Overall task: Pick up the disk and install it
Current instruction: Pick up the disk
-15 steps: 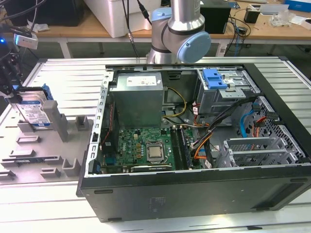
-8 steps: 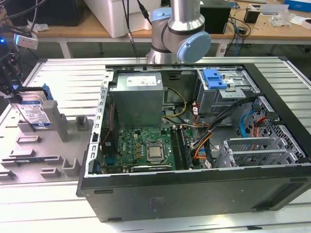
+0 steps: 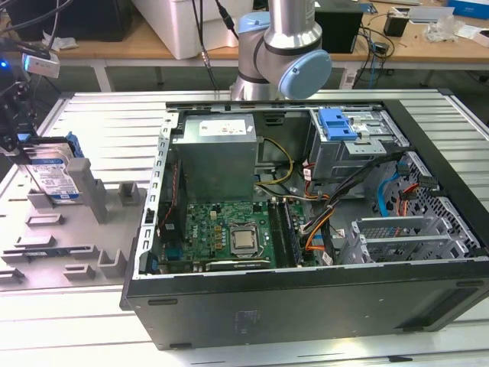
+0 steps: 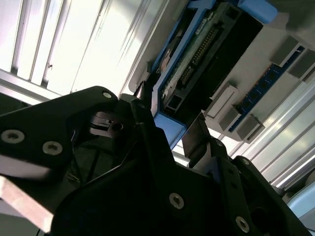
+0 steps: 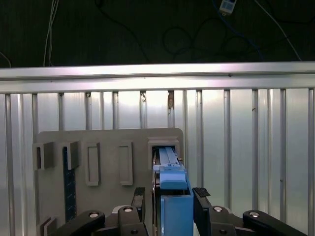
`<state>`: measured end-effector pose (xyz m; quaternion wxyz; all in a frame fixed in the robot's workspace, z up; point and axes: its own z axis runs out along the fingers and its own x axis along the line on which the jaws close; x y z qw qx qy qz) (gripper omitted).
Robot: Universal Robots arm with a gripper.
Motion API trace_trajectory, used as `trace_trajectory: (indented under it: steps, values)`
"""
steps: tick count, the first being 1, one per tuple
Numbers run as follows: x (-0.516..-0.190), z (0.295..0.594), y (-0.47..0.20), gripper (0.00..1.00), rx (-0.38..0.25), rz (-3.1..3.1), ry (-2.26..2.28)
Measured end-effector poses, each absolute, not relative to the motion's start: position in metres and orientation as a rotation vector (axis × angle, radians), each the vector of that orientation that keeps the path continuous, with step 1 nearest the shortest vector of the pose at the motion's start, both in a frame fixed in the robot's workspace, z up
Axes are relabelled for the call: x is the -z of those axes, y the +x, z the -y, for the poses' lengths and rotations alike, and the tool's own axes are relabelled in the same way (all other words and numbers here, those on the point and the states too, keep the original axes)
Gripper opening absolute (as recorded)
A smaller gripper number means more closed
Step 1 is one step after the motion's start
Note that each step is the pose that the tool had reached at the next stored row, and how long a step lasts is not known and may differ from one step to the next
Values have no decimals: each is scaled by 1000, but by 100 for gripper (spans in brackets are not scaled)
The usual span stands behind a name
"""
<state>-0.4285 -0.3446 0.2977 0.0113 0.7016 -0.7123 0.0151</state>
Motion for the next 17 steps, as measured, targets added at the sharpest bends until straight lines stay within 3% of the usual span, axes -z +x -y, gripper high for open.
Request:
trace_trajectory:
  steps: [6,7,9,17]
  values:
    - [-298,345,-428,50,-47,2222,2188]
    - [-298,345,-428,49,-47,2222,2188]
    - [-298,345,-428,36,-47,2222,2188]
    - [-297,345,-428,36,-47,2222,2188]
